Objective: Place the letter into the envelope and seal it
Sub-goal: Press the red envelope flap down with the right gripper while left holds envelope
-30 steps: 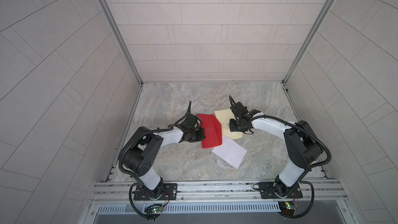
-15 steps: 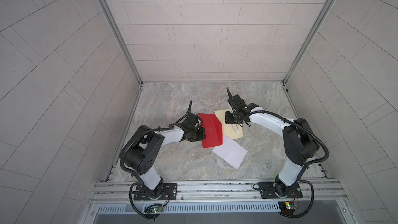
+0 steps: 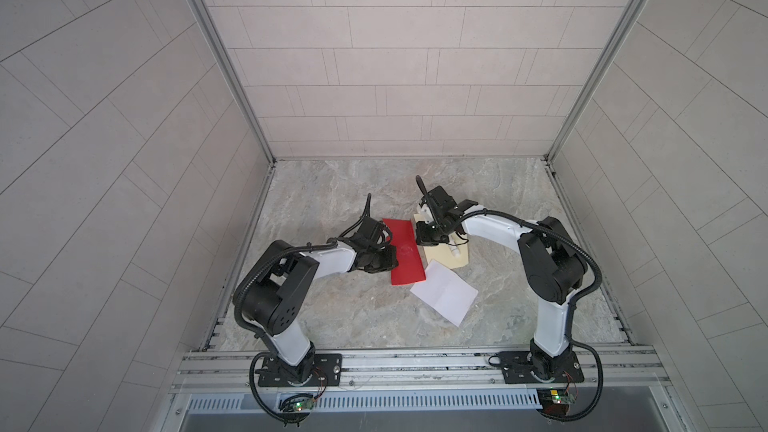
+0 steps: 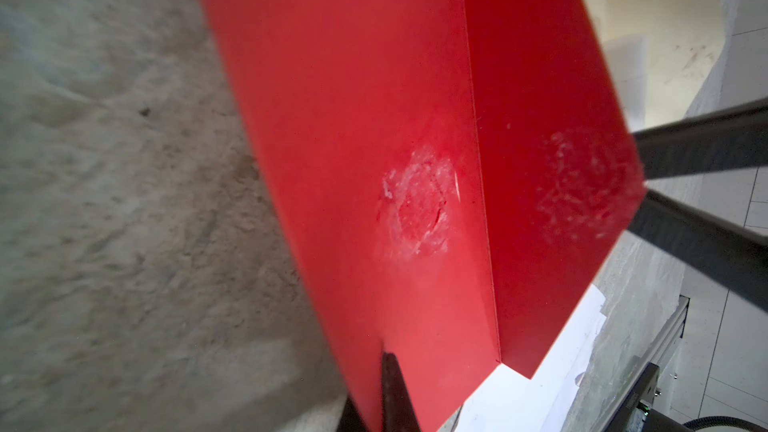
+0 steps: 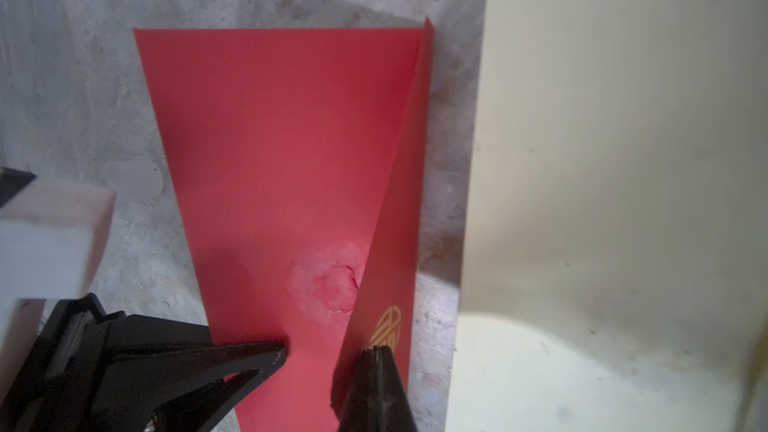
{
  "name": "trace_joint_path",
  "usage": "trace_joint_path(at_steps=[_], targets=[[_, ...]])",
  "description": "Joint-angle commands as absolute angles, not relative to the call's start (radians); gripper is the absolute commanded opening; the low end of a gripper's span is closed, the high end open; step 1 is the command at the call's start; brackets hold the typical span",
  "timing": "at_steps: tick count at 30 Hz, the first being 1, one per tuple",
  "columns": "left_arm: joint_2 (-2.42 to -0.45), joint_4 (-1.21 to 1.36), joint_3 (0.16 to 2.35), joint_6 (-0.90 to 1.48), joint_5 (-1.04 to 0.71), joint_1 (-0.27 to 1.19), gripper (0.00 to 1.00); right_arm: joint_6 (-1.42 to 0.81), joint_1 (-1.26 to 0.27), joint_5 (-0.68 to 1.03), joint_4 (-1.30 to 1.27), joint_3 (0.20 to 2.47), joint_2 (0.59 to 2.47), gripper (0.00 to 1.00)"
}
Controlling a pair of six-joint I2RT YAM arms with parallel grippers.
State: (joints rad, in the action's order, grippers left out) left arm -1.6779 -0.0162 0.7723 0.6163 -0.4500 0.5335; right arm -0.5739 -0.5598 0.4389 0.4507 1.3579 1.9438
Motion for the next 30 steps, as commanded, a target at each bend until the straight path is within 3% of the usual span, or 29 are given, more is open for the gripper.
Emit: trace_joint_path(at_steps=[1,28,30], targets=[[-1.697,-0.041,0.793,0.604,-0.454,0.537,0.00,-0.560,-0.576,0.473,0.467,1.391,1.991,0.02],[-1.768,-0.044,0.824,0.611,-0.492,0.535,0.00,-0.572,-0.657,0.395,0.709,1.561,2.259,0.01],[-1.770,-0.046,0.819,0.622,-0.483,0.526,0.10,-0.568,-0.657,0.408,0.703,1.560,2.261,0.01]])
